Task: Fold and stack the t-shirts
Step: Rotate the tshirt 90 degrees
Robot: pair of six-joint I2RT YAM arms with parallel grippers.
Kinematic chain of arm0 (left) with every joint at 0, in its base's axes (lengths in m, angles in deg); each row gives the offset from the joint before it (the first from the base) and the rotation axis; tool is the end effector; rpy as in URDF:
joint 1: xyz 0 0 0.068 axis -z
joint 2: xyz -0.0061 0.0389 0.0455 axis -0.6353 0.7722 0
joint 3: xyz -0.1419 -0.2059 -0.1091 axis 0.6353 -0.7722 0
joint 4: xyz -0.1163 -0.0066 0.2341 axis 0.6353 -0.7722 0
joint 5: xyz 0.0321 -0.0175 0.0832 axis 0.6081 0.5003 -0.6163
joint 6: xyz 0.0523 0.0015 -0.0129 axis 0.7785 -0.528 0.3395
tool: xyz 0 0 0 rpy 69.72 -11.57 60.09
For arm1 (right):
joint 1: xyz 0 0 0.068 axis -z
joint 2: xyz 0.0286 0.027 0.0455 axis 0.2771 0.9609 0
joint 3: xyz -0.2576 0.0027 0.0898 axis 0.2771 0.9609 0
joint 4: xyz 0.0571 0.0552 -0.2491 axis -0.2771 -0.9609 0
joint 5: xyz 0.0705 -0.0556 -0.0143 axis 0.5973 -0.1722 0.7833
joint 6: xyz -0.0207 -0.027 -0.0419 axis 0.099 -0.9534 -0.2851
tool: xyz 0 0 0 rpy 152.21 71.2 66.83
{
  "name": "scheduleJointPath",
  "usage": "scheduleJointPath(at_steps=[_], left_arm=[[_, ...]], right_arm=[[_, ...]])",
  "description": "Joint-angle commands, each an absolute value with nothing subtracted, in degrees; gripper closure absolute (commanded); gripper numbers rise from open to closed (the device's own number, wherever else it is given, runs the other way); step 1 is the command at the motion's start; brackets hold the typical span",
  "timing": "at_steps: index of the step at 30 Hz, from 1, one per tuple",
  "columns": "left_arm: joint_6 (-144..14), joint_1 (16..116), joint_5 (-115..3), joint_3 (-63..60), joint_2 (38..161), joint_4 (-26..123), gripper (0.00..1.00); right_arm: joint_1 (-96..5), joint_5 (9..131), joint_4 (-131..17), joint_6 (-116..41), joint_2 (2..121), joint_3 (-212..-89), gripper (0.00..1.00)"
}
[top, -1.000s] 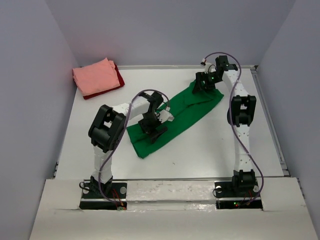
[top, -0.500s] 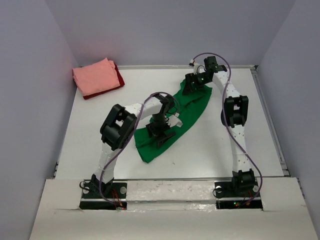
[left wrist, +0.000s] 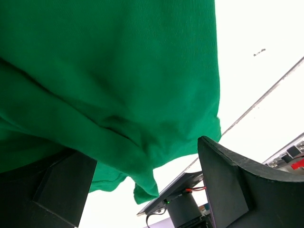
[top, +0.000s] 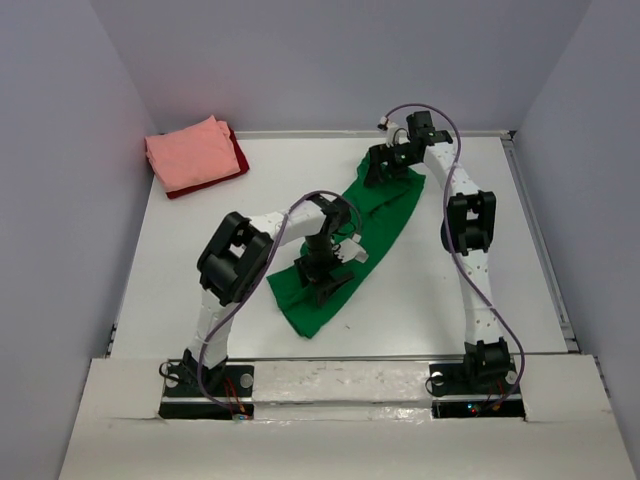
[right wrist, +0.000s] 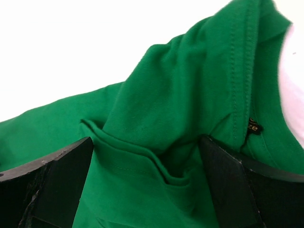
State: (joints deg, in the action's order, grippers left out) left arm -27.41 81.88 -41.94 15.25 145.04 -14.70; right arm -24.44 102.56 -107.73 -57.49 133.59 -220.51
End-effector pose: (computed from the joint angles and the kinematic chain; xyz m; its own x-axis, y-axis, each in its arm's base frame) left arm 0.2785 -0.2731 0.1564 -0.3974 0.9088 -0.1269 0.8711 0.3301 -0.3636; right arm 0.5496 0.1038 0.1704 -0.7274 -0.2851 -0.6242 -0.6195 0.6640 0.4186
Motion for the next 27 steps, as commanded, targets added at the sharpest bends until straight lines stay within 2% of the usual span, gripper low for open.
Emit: scheduleJointPath(at_steps=[1, 4, 11, 18, 27], left_arm=[[-27.59, 82.86, -38.18, 7.89, 143.87, -10.71, 0.01], [-28.28, 82.86, -39.67, 4.89, 141.67, -9.05, 0.01], [-27.59, 82.95, -37.14, 8.66, 143.86, -12.37, 0.01], [-23.99, 83.04, -29.04, 17.18, 147.03, -18.79, 0.01], [-25.04, 83.57, -31.85, 20.08, 144.92, -19.06, 0.01]], right_arm=[[-24.87, 90.49, -100.81, -56.78, 131.47, -219.17, 0.0], [-24.87, 85.12, -94.57, -56.08, 128.73, -213.46, 0.0], [-24.87, 77.48, -92.79, -55.28, 131.8, -220.48, 0.0], [-24.87, 77.37, -88.31, -56.25, 131.71, -219.95, 0.0], [-24.87, 75.36, -86.11, -59.32, 127.41, -220.92, 0.0]])
